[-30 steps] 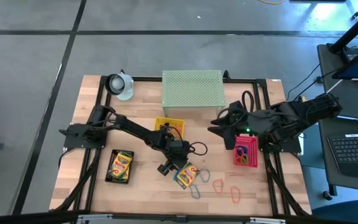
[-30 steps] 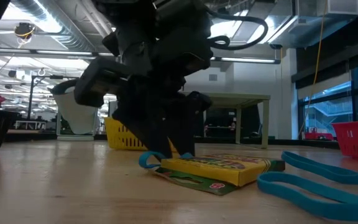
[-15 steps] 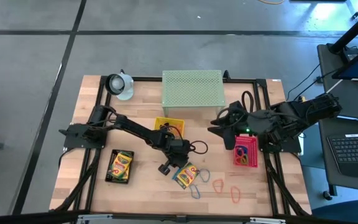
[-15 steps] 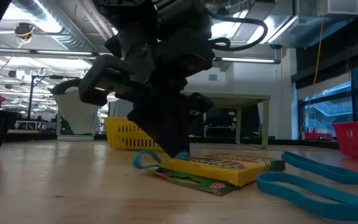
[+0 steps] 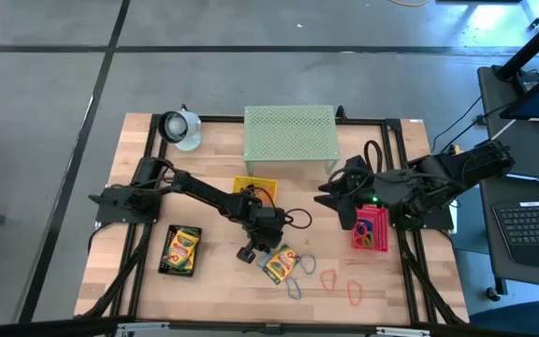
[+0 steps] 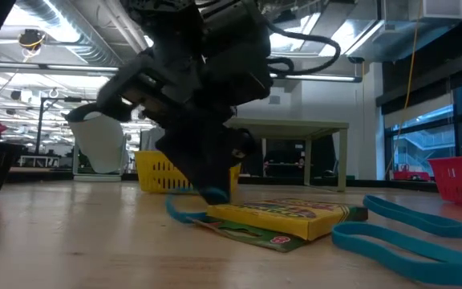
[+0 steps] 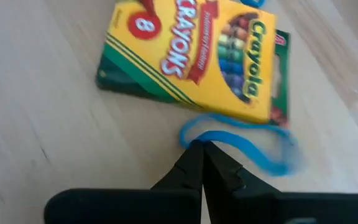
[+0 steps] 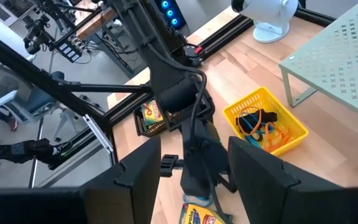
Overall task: Pick & Place Office Desk Supplies
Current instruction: Put the blue rubber band into the yellow bin
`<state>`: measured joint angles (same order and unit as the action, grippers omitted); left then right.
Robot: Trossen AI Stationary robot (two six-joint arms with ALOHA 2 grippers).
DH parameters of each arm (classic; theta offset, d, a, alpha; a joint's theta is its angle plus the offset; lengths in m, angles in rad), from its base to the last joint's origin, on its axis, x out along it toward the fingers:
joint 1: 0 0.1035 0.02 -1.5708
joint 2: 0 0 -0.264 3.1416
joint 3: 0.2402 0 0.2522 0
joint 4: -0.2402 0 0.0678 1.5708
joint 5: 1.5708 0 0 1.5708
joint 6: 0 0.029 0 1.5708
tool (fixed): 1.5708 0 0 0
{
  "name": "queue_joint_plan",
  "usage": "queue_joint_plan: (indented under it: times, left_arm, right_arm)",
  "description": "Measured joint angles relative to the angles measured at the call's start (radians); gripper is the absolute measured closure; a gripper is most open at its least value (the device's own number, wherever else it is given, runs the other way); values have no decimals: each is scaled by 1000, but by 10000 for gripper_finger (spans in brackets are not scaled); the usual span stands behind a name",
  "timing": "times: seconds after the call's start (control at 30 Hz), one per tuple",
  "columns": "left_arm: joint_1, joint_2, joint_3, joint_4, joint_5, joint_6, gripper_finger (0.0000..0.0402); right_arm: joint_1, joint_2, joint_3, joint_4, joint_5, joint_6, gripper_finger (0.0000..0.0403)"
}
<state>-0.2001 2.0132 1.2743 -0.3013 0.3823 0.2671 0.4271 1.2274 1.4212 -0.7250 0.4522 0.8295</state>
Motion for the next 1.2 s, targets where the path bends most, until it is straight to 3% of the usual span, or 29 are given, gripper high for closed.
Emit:
queue_joint_plan:
  times: [0.43, 0.9, 1.07, 1.2]
  left_arm:
    - [36, -159, 0, -77, -9, -14, 400]
    - [235, -450, 2, -309, -228, -46, 400]
    - [302, -460, 1, -425, -271, -15, 400]
    - [300, -410, -28, -428, -317, -20, 400]
  right_arm:
    - [5, 0, 0, -8, 3, 0, 213]
    - [5, 1, 0, -9, 41, -22, 213]
    - [3, 22, 0, -9, 75, -22, 213]
    - [2, 56, 0, -9, 61, -22, 213]
